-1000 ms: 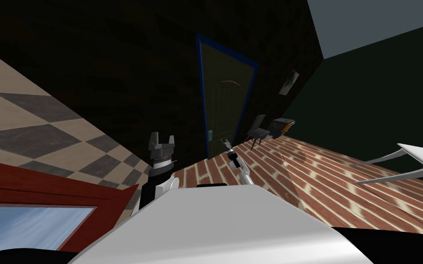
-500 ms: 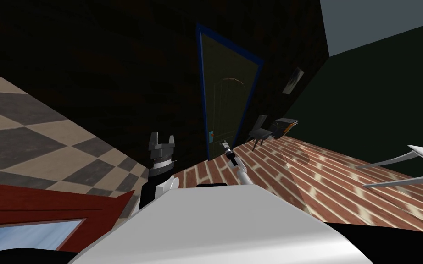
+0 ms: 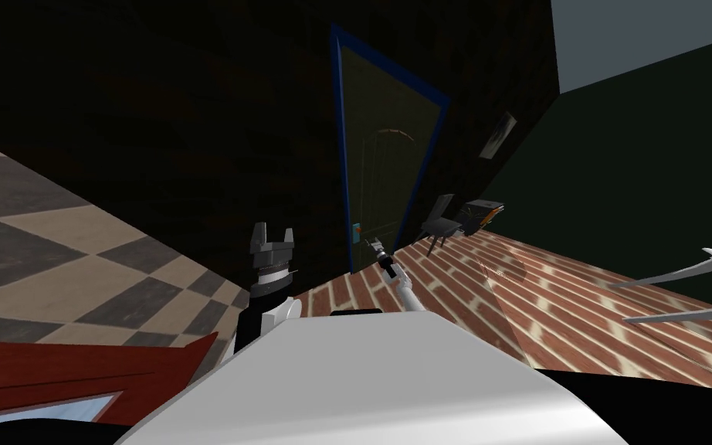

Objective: Pull the door open

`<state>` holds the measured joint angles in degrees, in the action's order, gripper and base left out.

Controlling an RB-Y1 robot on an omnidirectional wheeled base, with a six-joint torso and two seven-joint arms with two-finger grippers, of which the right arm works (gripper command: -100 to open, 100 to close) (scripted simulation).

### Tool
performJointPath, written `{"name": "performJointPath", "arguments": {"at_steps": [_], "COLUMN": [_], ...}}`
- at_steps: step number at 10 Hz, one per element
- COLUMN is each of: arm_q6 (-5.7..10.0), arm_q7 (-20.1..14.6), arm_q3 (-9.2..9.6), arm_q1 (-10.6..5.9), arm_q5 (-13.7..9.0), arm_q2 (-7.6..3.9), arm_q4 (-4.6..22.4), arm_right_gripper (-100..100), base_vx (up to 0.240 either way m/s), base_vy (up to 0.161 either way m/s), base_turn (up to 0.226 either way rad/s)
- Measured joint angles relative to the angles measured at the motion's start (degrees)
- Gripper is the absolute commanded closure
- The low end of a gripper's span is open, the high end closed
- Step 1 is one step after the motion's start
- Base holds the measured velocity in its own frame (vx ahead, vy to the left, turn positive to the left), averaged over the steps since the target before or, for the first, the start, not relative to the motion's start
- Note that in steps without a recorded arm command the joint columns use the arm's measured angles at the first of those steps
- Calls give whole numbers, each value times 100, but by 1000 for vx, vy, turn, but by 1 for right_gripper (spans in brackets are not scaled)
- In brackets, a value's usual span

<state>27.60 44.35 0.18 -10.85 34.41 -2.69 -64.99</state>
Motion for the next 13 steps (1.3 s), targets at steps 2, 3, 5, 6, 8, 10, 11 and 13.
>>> {"name": "performJointPath", "arguments": {"at_steps": [2, 3, 5, 6, 8, 10, 11, 13], "arm_q6": [-30, -39, -58, -82, -67, -76, -54, 158], "arm_q7": [202, 282, 421, 483, 649, 745, 674, 571], "arm_q3": [-14, -25, -36, -26, -69, -76, -90, -272], "arm_q1": [-135, -210, -312, -345, -478, -554, -515, -575], "arm_q5": [107, 148, 230, 275, 344, 391, 376, 292], "arm_q2": [61, 70, 97, 110, 159, 178, 49, -239], "arm_q4": [257, 388, 591, 653, 923, 1054, 1028, 1267], "arm_right_gripper": [-100, -100, -100, -100, -100, -100, -100, -100], "base_vx": [81, 81, 86, 66, 82, 59, 151, 150], "base_vy": [18, -2, 12, 25, 10, 35, 131, 185], "base_turn": [1, 2, 2, -1, 2, 52, 124, 134]}}
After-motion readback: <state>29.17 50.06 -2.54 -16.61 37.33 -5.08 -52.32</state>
